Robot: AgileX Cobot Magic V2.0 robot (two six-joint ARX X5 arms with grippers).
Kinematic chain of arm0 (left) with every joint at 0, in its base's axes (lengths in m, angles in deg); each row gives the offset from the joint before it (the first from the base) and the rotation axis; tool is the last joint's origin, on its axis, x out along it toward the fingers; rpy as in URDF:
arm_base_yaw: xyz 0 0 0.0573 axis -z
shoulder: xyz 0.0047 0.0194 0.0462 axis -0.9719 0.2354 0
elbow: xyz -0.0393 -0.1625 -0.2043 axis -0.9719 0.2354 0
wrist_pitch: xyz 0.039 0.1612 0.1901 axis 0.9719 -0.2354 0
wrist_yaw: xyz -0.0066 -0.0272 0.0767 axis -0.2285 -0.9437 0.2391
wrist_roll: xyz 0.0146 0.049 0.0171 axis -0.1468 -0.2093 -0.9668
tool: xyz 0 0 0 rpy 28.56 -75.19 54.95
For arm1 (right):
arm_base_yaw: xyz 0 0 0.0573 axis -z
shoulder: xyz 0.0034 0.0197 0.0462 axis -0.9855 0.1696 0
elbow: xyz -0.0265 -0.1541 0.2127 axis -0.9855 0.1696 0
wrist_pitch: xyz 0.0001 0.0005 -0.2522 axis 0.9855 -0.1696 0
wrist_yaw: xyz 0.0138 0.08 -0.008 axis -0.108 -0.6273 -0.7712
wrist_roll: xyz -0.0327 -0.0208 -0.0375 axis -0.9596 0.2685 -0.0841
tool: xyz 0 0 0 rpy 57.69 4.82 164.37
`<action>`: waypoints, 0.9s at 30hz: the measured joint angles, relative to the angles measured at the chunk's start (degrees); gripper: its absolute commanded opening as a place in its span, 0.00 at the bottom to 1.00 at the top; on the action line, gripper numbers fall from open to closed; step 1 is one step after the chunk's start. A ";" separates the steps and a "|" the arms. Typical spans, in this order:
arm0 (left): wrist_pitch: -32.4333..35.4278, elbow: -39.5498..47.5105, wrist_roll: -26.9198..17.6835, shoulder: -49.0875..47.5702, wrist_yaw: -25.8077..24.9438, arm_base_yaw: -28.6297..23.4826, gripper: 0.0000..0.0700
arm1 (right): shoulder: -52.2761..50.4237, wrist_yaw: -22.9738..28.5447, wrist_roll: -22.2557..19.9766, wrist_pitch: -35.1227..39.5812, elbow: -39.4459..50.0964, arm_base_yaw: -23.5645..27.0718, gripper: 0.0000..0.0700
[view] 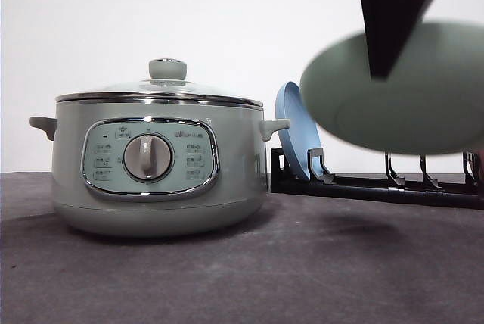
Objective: Transfer potato from steamer to green plate
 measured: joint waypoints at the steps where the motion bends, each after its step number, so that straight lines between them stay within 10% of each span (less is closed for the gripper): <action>1: 0.08 0.00 0.00 0.00 0.00 0.00 0.80 | 0.00 0.29 0.44 1.37 1.62 -0.91 0.01; 27: 0.09 0.00 0.00 0.00 -0.02 0.00 0.80 | 9.89 0.38 3.73 23.96 20.05 -6.11 0.03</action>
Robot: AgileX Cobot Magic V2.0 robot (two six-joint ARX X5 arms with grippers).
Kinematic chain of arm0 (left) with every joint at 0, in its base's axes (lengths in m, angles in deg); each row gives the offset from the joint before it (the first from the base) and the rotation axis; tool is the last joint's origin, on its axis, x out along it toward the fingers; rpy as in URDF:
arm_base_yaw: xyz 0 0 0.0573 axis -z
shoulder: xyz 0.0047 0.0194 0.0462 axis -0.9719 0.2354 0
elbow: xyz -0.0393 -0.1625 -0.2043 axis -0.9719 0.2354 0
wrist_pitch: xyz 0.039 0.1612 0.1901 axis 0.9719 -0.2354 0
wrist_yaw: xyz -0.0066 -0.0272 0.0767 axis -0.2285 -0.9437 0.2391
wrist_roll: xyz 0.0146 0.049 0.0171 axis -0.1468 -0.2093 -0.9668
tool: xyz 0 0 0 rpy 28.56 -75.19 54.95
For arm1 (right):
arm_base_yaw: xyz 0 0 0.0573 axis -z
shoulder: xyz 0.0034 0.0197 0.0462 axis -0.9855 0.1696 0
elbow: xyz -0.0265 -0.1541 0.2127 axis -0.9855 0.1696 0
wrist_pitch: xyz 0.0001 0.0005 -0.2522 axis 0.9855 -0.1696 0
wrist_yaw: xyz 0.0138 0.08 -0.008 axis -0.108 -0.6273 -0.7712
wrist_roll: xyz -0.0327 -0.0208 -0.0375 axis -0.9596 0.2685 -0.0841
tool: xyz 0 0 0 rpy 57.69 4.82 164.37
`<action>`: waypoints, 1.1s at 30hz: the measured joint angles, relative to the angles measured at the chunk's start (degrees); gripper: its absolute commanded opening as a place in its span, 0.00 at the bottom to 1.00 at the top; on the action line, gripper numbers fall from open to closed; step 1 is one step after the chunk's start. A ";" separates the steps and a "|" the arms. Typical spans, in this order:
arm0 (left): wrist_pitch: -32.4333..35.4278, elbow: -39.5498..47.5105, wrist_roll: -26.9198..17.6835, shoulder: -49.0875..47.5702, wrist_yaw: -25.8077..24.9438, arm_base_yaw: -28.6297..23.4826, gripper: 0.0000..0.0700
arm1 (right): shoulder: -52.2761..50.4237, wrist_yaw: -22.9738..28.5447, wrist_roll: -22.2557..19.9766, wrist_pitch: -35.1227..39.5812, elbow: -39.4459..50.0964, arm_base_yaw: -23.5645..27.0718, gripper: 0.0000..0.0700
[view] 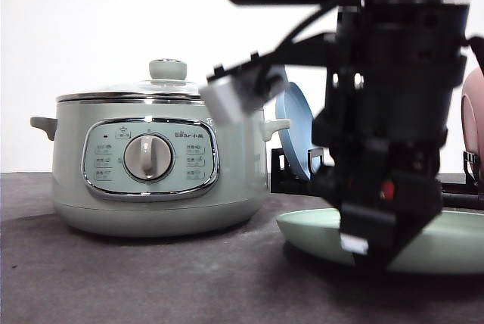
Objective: Transfer potato from steamer to green plate
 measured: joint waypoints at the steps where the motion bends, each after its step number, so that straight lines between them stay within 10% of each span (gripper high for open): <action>1: 0.00 0.00 0.00 0.00 0.00 0.00 0.80 | 0.31 -0.22 0.18 0.11 0.06 0.01 0.07; 7: -0.04 0.00 0.00 0.00 0.02 0.00 0.80 | 1.40 -2.84 1.47 0.50 0.51 0.13 0.51; 21: -0.04 0.00 0.00 0.00 0.00 0.00 0.80 | -5.41 -3.82 2.66 -5.68 -4.97 0.49 0.52; 33: -0.04 0.00 0.00 0.00 0.00 0.00 0.80 | -15.96 -16.27 2.26 -5.51 -19.91 8.75 0.52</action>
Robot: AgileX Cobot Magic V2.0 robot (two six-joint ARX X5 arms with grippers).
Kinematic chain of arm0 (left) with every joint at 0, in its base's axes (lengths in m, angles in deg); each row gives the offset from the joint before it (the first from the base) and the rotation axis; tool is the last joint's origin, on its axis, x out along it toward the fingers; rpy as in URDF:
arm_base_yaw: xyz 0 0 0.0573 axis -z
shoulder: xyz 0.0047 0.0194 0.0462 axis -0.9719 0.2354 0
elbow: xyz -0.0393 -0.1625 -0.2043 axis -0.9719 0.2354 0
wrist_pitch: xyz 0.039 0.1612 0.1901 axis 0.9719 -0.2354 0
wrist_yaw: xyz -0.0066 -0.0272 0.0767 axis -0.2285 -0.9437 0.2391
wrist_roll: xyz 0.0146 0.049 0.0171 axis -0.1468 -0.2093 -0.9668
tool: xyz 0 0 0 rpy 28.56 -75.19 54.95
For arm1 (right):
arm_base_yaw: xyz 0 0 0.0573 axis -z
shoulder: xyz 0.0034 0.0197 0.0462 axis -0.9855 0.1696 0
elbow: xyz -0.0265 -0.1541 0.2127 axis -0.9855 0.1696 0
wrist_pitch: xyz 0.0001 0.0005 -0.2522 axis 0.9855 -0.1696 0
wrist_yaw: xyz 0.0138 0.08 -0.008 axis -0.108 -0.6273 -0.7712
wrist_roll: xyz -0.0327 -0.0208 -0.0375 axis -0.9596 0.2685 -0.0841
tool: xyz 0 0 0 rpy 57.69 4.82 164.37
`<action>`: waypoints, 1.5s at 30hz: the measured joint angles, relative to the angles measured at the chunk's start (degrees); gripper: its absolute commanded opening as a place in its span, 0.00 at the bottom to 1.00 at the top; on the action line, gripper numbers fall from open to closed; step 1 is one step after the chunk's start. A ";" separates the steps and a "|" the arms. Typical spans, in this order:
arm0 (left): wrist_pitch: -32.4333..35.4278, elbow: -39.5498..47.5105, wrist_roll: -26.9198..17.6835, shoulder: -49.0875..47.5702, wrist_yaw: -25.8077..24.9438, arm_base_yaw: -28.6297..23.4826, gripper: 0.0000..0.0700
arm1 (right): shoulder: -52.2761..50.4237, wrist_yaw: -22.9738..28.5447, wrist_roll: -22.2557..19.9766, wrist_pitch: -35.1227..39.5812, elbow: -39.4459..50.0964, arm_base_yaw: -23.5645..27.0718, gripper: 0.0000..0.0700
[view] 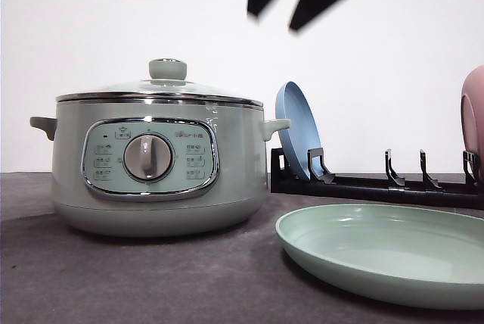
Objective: Transfer potato from steamer to green plate
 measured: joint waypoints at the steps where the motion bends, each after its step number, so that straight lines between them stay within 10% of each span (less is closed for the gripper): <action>1: 0.00 0.00 0.00 0.00 0.00 0.00 0.80 | -0.44 -1.40 -0.09 0.24 -1.05 1.06 0.52; 14: -0.05 0.00 0.00 0.00 0.02 0.00 0.80 | -2.30 -28.65 -0.61 0.23 -5.52 15.81 0.52; 32: 1.78 -0.52 1.92 1.07 0.00 0.07 0.79 | -2.30 -28.71 -1.62 -0.24 -5.52 17.78 0.52; 45: -1.84 -22.42 2.66 22.49 5.70 6.98 0.79 | -2.30 -28.69 -2.76 -1.96 -5.52 17.78 0.52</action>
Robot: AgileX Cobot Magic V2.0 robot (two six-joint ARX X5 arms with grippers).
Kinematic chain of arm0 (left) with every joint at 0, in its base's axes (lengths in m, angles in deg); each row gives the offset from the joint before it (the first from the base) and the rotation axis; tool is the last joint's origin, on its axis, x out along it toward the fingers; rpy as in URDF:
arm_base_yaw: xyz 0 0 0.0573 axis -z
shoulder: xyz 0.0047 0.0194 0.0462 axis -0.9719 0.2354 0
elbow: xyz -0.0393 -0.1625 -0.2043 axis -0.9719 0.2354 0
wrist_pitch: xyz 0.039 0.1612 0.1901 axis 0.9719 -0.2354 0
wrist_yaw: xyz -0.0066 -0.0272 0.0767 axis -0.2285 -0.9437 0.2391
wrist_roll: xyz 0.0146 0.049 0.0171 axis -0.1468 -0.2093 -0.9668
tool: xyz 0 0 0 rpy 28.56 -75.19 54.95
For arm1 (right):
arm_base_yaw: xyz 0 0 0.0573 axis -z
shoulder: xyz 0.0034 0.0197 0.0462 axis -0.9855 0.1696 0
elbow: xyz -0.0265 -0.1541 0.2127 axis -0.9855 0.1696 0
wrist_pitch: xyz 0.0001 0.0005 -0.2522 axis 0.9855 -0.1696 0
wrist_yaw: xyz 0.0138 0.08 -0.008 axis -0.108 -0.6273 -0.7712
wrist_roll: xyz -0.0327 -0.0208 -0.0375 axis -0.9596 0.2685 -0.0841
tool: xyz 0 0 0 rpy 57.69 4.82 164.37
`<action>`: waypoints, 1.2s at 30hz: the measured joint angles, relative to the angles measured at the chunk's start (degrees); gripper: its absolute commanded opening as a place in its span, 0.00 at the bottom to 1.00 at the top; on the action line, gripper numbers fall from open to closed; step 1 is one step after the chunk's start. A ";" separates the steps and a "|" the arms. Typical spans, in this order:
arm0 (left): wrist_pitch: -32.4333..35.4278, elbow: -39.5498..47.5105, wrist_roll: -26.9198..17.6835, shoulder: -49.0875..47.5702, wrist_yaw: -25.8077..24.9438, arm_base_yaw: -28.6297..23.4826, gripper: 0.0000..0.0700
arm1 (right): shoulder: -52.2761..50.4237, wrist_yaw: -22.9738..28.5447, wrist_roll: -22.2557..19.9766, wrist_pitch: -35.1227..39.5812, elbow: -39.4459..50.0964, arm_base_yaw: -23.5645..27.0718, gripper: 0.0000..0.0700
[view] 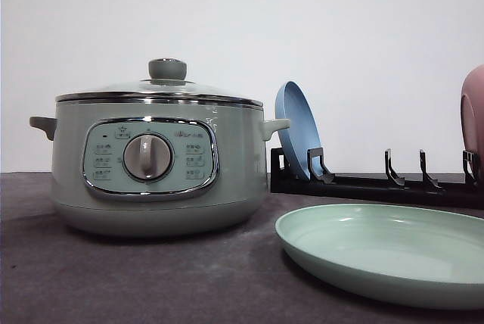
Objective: Transfer potato from steamer to green plate
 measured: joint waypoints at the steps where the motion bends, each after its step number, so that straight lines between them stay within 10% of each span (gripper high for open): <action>1: -0.61 -1.76 -0.13 1.89 0.79 0.64 0.79 | 0.00 0.00 0.00 0.02 0.00 0.00 0.52; 14: -7.01 -18.68 -2.52 23.83 9.73 6.91 0.78 | 0.00 0.00 -0.16 0.00 0.00 0.02 0.52; 36: -7.36 -19.96 -3.60 33.50 12.74 8.04 0.78 | 0.00 0.00 -0.17 0.00 0.00 0.07 0.52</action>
